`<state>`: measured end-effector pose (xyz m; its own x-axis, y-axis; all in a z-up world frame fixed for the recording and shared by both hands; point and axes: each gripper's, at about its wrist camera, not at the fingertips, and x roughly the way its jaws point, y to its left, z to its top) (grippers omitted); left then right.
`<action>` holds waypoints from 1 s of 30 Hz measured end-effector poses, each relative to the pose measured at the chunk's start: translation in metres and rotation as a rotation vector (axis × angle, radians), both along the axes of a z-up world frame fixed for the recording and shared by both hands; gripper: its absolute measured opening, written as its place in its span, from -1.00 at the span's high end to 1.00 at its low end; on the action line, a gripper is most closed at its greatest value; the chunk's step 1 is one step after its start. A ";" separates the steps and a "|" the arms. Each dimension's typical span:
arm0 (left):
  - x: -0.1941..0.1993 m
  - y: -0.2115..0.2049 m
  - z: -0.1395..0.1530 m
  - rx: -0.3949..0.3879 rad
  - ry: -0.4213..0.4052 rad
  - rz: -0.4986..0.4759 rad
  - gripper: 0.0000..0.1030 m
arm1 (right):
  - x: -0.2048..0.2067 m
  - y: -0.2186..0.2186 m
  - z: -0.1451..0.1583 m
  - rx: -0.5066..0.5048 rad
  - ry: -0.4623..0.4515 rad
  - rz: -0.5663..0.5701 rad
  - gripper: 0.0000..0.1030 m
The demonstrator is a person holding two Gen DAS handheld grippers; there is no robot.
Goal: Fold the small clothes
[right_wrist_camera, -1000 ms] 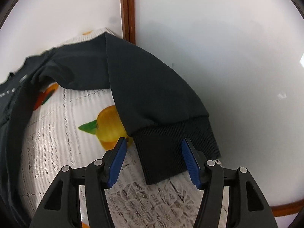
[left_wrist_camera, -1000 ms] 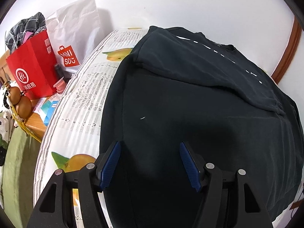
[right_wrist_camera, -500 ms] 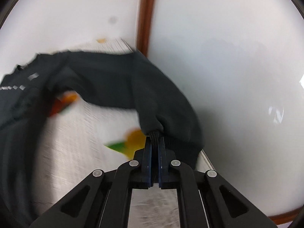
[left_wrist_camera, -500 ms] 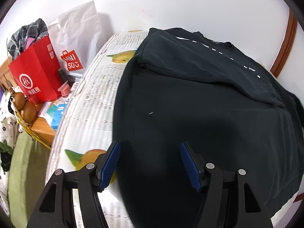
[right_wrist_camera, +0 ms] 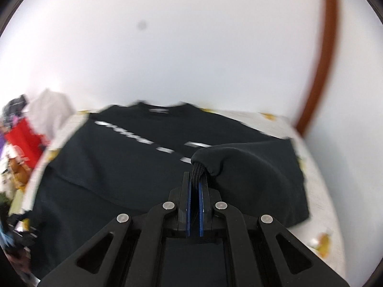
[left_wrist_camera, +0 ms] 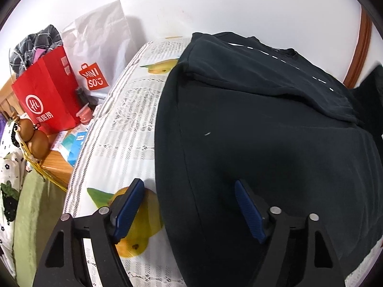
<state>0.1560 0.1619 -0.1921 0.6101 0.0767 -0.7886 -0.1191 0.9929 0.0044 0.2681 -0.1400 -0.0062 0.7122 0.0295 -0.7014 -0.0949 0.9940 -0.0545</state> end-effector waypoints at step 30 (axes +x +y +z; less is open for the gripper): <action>0.031 -0.022 0.036 -0.028 -0.068 -0.043 -0.54 | 0.047 0.004 -0.074 0.133 0.110 0.066 0.56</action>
